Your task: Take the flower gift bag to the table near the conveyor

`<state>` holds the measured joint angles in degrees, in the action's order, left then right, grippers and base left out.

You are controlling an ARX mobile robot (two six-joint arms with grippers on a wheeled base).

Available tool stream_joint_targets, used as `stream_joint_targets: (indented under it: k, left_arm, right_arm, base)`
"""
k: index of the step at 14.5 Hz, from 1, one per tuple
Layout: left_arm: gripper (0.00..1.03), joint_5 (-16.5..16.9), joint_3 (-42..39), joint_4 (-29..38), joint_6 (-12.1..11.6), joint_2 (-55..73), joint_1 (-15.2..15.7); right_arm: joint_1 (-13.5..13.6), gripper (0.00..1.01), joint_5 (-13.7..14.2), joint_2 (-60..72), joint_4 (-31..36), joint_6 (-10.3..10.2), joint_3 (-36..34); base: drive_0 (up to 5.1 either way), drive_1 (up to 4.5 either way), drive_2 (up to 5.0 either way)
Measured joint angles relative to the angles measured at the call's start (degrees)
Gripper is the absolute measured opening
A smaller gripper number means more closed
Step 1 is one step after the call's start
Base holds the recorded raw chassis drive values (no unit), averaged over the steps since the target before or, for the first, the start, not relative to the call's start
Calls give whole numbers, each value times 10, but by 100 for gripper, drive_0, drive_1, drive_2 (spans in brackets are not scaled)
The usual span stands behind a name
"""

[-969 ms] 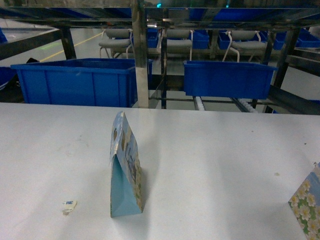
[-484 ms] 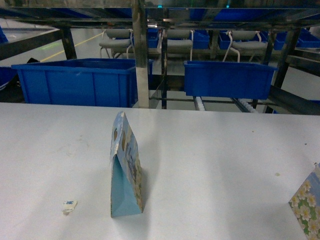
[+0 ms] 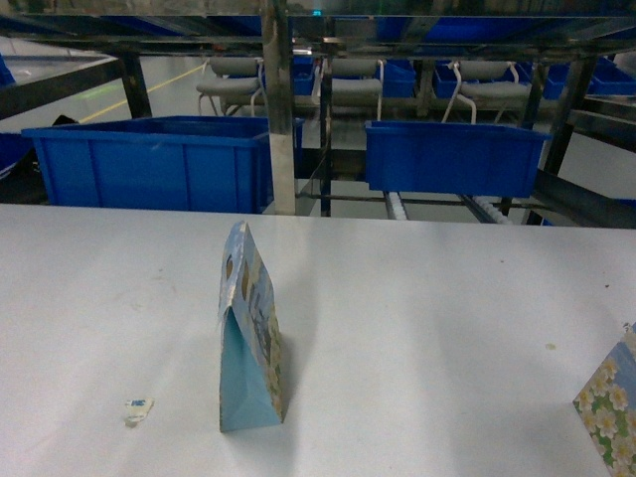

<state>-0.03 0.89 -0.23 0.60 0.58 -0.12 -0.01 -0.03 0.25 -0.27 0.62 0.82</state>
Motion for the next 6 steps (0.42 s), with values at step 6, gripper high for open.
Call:
stream_joint_targets:
  k: [6]
  left_arm:
    - [98,0,0,0,0,0,0]
  right_arm:
    - [0,98,0,0,0,0,0]
  base:
    - [0,0,0]
